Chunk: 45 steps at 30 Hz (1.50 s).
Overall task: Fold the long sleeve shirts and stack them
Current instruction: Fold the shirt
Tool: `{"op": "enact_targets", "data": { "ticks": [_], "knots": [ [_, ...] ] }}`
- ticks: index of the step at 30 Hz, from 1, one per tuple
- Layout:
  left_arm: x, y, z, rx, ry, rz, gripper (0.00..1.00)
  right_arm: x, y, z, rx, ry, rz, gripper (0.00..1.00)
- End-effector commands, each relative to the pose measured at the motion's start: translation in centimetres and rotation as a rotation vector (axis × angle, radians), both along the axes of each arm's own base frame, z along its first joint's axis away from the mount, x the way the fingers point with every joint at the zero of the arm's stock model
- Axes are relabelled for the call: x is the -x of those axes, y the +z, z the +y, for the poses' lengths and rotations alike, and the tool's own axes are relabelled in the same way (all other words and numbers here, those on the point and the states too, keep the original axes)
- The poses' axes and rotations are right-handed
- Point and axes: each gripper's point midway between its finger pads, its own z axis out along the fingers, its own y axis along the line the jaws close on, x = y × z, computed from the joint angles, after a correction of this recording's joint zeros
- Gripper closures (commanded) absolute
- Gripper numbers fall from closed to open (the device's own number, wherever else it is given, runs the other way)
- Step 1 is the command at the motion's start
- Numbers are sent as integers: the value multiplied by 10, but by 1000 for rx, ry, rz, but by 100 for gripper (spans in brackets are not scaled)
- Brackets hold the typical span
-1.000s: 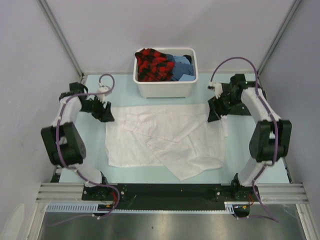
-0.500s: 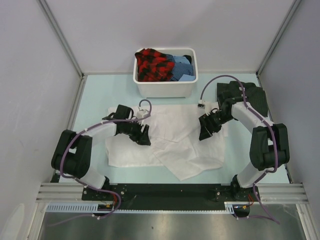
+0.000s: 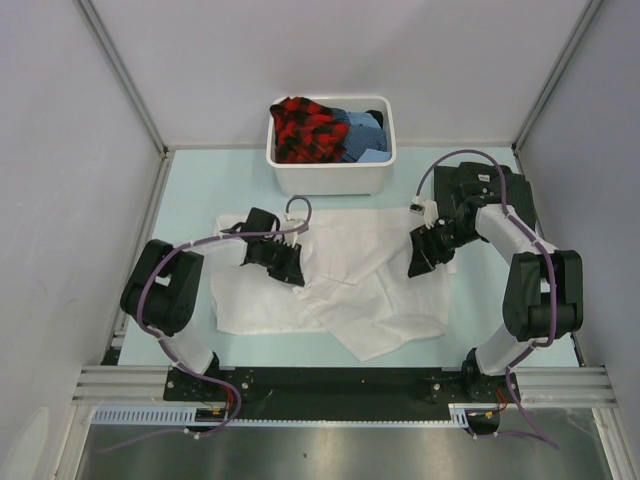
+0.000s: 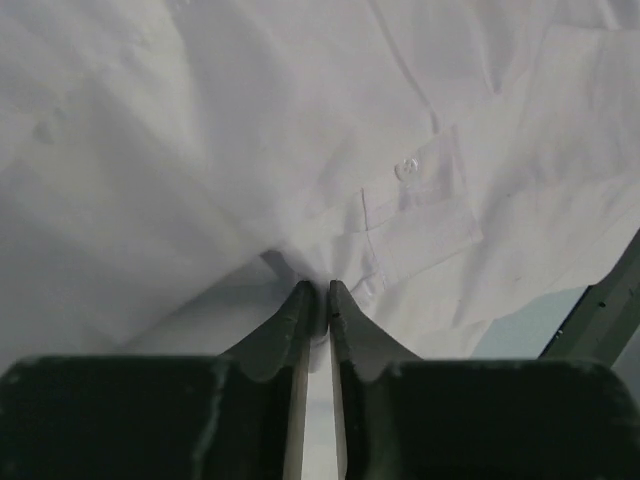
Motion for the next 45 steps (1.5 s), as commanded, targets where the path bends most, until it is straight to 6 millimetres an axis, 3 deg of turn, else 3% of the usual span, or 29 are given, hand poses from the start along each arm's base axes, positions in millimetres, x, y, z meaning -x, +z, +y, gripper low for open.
{"op": "enact_targets", "data": {
  "ticks": [1, 3, 8, 10, 12, 18, 22, 24, 28, 32, 37, 39, 40, 41, 43, 45],
  "knots": [
    [26, 24, -4, 21, -123, 17, 89, -8, 23, 1, -25, 21, -84, 31],
    [40, 30, -5, 26, -172, 25, 99, -6, 24, 1, -21, 27, -85, 30],
    [71, 57, -22, 56, -366, -92, 100, 2, 30, 0, -30, 49, -90, 27],
    [93, 68, -32, 72, -473, -147, 100, 7, 35, 2, -47, 66, -109, 6],
    [107, 88, -39, 127, -578, -271, 100, 13, 38, 9, -84, 86, -113, 0],
    [141, 138, -57, 274, -849, -590, 96, 36, 62, 41, -242, 189, -261, 0],
    [166, 147, -63, 327, -1053, -716, 95, 43, 84, 64, -301, 298, -465, 0],
    [171, 149, -64, 348, -1088, -726, 95, 51, 95, 72, -311, 358, -542, 0],
    [182, 151, -66, 365, -1192, -802, 95, 76, 90, 99, -305, 543, -682, 0],
    [176, 157, -73, 348, -1205, -811, 96, 94, 93, 123, -309, 675, -771, 0],
    [179, 162, -79, 371, -1207, -808, 96, 101, 90, 146, -310, 727, -828, 1],
    [178, 167, -81, 376, -1196, -816, 97, 106, 81, 154, -305, 758, -806, 14],
    [174, 169, -83, 366, -1170, -820, 97, 107, 78, 154, -294, 771, -799, 27],
    [172, 172, -84, 362, -1155, -832, 98, 110, 79, 156, -293, 783, -794, 54],
    [171, 173, -82, 345, -1132, -824, 92, 114, 86, 155, -281, 770, -765, 99],
    [163, 174, -70, 272, -1082, -846, 67, 109, 98, 148, -240, 725, -780, 100]
  ]
}}
